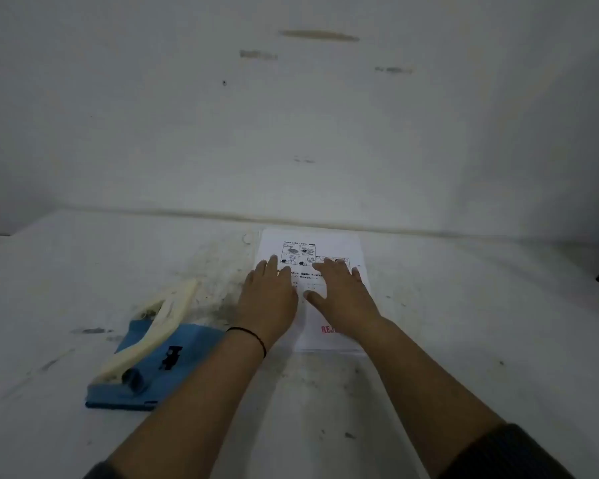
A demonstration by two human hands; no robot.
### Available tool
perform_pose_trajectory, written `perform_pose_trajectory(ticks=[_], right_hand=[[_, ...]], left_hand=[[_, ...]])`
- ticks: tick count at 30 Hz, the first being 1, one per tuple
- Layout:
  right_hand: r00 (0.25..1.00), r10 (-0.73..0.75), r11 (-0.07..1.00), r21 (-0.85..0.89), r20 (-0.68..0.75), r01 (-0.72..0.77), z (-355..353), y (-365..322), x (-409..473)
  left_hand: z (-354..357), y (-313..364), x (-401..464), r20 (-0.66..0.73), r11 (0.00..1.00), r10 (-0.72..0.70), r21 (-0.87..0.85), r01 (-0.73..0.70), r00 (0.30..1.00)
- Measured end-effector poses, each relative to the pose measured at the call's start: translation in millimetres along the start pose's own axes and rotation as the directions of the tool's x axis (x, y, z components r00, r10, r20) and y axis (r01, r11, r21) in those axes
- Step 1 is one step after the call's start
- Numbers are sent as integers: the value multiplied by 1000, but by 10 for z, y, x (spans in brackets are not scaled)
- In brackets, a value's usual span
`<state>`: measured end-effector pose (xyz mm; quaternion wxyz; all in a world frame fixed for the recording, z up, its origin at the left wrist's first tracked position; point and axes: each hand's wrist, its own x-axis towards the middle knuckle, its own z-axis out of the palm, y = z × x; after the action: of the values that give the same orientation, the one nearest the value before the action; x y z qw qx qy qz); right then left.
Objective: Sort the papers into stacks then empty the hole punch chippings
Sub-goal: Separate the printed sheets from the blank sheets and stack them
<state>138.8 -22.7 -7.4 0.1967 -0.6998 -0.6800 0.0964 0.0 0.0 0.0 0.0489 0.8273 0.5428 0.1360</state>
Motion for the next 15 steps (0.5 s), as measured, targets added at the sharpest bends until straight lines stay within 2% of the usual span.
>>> perform_pose_trajectory(ticks=[9,15], right_hand=[[999,-40,999,-36,17,41,168,-14,227],[996,8,999,-34,84,-5,236,-10,257]], left_hand=[[70,-112,77,81,994,-89,73,83,993],[91,-168,43,104,970,-244,10,244,964]])
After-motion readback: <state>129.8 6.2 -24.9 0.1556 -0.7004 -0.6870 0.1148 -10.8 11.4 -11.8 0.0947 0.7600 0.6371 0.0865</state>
